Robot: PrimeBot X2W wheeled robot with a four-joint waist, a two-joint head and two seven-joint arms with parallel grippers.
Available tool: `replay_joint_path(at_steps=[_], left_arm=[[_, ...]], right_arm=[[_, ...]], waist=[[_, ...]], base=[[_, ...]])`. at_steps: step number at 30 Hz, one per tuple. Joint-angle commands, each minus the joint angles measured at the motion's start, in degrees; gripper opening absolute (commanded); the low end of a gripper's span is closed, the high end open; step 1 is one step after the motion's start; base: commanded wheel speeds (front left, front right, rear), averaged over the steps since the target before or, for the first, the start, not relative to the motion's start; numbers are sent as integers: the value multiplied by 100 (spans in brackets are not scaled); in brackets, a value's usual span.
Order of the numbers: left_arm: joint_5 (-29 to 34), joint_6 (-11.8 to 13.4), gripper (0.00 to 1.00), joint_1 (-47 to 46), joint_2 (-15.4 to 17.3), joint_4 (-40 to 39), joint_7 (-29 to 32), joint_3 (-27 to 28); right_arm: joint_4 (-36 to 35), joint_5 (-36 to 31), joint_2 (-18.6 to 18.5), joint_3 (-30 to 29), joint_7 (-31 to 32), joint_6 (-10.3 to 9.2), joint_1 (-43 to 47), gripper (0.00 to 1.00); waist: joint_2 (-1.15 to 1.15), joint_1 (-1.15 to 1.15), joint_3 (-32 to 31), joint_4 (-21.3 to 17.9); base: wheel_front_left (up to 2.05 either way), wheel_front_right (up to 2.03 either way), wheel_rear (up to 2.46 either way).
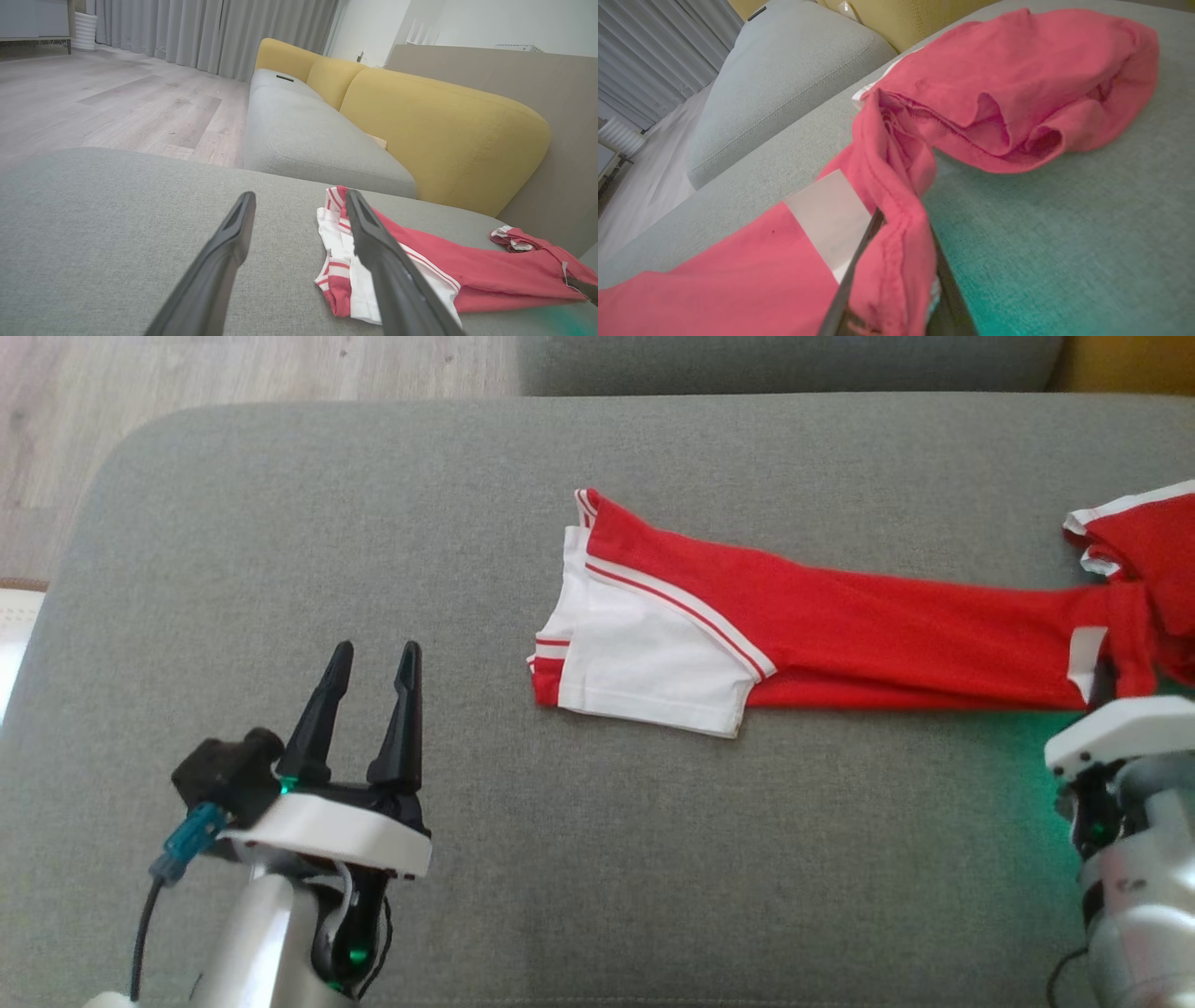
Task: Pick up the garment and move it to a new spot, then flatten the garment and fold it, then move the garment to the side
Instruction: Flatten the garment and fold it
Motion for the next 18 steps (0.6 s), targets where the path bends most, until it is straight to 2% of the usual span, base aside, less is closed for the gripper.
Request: replay_joint_path(at_steps=[1, 12, 18], left_arm=[[-36, -35, 100, -134, 76, -182, -35, 171], [-75, -35, 100, -1, 122, -149, -35, 104], [-112, -35, 100, 56, 119, -139, -35, 109]], right_arm=[[-230, 28, 21, 172, -32, -5, -54, 0], [-1566, 492, 480, 933, -121, -5, 280, 0], [-2419, 942, 642, 1870, 20, -5, 513, 0]], waist=[[0, 0, -21, 1], [0, 0, -266, 133], [0, 0, -358, 249]], base=[[0, 0, 0], [0, 0, 0], [0, 0, 0]])
